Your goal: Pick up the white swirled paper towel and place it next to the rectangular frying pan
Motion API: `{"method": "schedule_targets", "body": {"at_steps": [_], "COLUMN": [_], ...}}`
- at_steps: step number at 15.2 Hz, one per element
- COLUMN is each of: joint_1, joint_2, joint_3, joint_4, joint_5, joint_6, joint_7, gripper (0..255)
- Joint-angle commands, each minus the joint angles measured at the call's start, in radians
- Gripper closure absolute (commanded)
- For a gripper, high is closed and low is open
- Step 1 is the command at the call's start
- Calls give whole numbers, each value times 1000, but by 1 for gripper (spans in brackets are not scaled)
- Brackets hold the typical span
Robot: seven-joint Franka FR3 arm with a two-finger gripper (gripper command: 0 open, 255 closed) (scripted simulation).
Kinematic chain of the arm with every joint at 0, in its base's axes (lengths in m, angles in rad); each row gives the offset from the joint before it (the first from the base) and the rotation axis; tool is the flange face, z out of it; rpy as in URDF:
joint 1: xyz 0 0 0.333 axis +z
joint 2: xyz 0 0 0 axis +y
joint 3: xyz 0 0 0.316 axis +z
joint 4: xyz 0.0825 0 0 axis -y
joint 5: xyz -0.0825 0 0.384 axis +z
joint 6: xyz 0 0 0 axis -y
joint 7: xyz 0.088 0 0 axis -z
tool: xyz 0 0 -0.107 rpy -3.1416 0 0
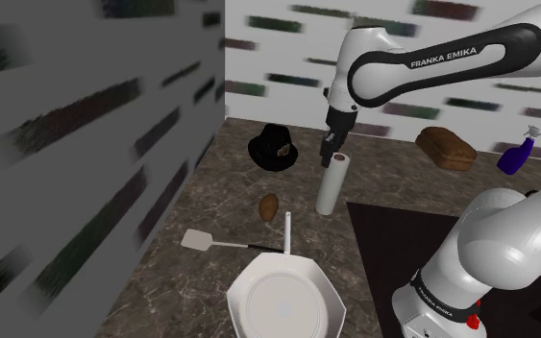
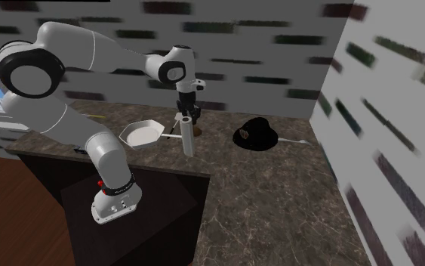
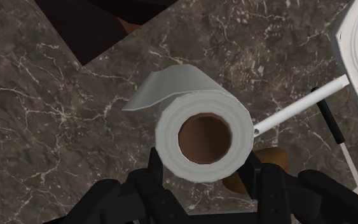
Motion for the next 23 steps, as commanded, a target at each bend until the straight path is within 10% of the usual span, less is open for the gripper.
{"method": "schedule_targets", "body": {"at_steps": [1, 11, 12, 23], "joint_1": [-1, -1, -1, 2], "joint_2": [8, 18, 18, -22], "joint_3": [-1, -2, -2, 3], "joint_4": [-22, -40, -40, 59], "joint_5": [-1, -2, -2, 3], "joint_6": [30, 58, 58, -81], "joint_7": [0, 1, 1, 0], "gripper": [255, 255, 0, 0]}}
